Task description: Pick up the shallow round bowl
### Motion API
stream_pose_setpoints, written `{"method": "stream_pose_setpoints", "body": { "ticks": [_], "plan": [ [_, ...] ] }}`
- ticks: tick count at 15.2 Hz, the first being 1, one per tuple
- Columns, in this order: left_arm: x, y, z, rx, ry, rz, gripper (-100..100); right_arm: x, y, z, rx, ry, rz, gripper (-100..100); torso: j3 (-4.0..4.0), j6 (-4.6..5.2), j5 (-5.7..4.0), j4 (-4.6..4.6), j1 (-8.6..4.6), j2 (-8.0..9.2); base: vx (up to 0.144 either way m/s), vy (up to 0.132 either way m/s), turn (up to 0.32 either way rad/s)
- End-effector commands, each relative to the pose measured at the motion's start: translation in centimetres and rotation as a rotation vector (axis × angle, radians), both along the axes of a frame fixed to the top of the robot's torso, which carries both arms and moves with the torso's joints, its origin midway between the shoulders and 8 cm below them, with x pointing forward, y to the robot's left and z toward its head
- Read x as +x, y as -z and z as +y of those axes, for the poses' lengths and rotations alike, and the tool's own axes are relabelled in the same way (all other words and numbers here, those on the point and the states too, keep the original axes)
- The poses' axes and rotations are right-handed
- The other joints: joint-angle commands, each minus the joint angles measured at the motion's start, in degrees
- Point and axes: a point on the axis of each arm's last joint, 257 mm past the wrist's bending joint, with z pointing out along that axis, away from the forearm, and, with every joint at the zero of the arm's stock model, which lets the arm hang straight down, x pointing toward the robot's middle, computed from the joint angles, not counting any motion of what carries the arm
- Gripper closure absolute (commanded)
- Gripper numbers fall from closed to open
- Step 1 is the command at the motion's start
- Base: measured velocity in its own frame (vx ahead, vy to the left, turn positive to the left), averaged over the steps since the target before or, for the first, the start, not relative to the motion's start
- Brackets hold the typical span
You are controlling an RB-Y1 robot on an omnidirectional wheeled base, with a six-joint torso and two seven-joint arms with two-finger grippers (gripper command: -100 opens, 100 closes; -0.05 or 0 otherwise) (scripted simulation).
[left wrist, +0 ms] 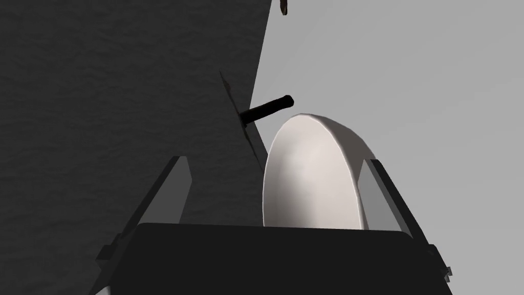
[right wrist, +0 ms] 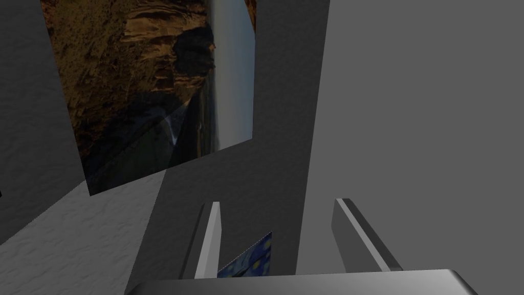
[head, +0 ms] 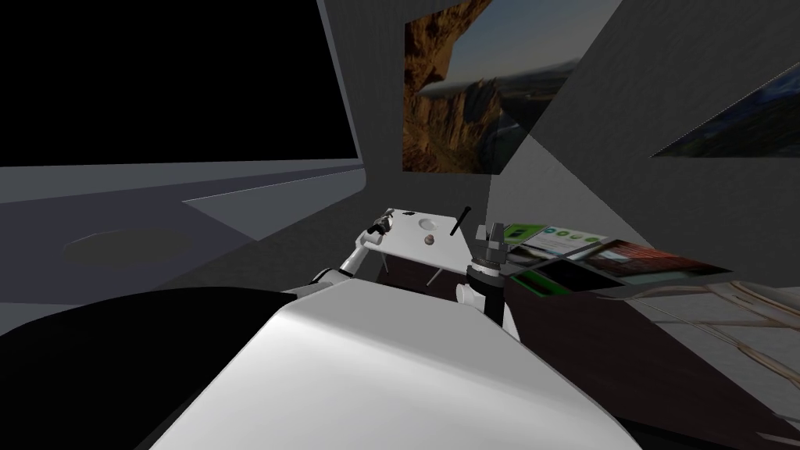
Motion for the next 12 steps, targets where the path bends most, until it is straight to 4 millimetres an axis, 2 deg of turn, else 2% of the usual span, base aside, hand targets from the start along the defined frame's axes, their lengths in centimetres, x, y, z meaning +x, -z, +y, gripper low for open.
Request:
{"method": "stream_pose_setpoints", "body": {
  "ticks": [1,10,12],
  "plan": [
    [0.8,0.8,-0.4,-0.013,-0.004,0.055,-100,0.0,0.0,0.0,0.000,0.000,0.000,0,0.00,0.00,0.00,0.00,0.00,0.00,-0.002,-0.001,0.019],
    [2.2,3.2,-1.2,-0.030,-0.026,0.244,-100,0.0,0.0,0.0,0.000,0.000,0.000,0,-0.01,-0.01,0.01,0.00,0.03,-0.01,0.000,0.002,0.014],
    [2.0,3.8,-1.0,-0.023,-0.030,0.275,-100,0.0,0.0,0.0,0.000,0.000,0.000,0,-0.01,0.00,0.01,0.00,0.04,-0.02,0.001,0.003,0.012]
  ]
}}
